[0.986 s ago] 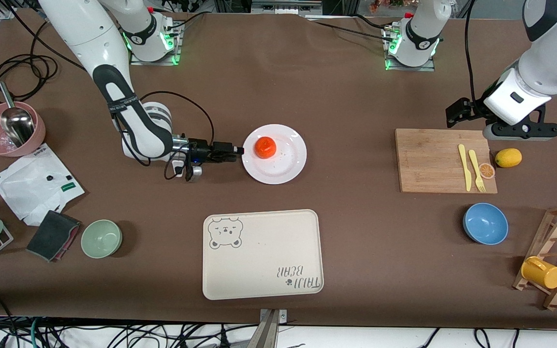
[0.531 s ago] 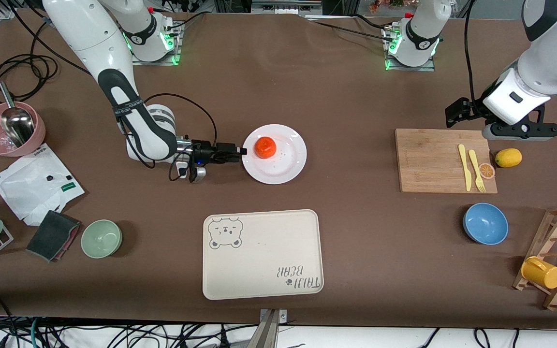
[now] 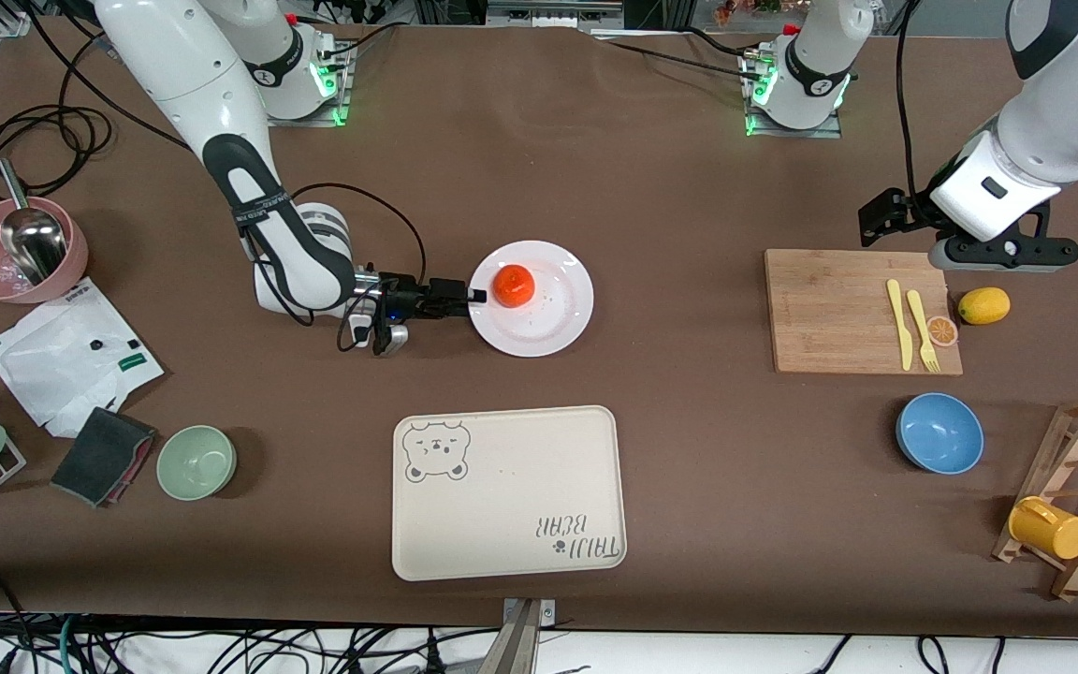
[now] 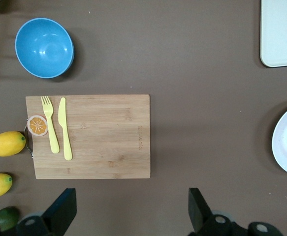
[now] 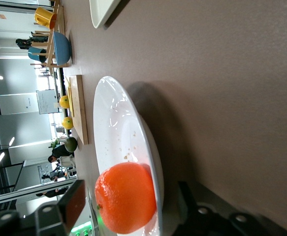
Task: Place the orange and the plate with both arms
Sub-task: 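Move the right gripper to the plate rim and grip the rim, then slide the plate with the right gripper onto the bear tray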
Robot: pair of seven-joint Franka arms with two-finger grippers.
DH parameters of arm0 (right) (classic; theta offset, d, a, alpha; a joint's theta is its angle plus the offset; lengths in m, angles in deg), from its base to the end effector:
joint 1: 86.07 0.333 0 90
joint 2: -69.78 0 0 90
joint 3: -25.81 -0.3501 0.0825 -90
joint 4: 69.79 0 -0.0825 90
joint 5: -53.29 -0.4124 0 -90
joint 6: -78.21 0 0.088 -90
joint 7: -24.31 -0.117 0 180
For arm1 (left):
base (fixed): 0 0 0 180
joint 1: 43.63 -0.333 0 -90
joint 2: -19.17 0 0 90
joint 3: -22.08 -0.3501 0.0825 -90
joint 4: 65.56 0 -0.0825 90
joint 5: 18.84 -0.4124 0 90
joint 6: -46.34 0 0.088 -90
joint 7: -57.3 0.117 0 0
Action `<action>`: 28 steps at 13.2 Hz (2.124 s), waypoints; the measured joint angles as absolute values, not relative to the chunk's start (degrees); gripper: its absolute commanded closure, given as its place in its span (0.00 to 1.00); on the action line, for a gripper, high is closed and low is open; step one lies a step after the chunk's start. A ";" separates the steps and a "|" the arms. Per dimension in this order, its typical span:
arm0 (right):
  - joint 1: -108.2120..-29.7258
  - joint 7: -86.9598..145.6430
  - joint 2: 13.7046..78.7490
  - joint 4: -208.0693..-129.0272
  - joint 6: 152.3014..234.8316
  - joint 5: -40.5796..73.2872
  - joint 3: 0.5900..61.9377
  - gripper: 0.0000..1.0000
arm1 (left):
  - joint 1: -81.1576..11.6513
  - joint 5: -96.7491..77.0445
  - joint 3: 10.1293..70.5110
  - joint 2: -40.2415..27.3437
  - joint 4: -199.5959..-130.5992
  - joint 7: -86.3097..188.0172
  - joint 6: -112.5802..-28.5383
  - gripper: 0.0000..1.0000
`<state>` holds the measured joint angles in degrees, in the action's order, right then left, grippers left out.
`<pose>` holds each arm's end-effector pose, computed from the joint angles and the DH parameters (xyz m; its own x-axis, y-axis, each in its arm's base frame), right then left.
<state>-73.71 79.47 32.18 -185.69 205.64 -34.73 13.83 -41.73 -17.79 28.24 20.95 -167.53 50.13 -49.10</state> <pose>0.5323 0.2869 0.1142 0.9959 0.0631 -0.0647 -0.0293 -0.4523 -0.8914 0.5641 -0.0827 0.5698 0.9964 -0.0130 -0.0842 -0.0127 -0.9999 0.0042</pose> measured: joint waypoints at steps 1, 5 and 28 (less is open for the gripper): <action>-73.57 79.51 31.99 -185.41 205.99 -34.73 13.83 0.30 | -41.67 -17.79 28.31 20.95 -167.53 50.13 -49.10 0.00; -73.19 80.49 31.57 -184.78 206.19 -34.72 13.83 0.64 | -41.61 -17.79 28.31 20.95 -167.53 50.13 -49.10 0.00; -73.21 81.80 29.77 -181.90 207.41 -34.78 14.00 1.00 | -41.56 -17.79 29.21 20.95 -167.43 50.13 -46.78 0.00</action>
<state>-73.21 81.80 29.77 -181.90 207.41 -34.78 14.00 -41.56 -17.79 29.21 20.95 -167.43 50.13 -46.78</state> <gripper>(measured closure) 0.960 0.000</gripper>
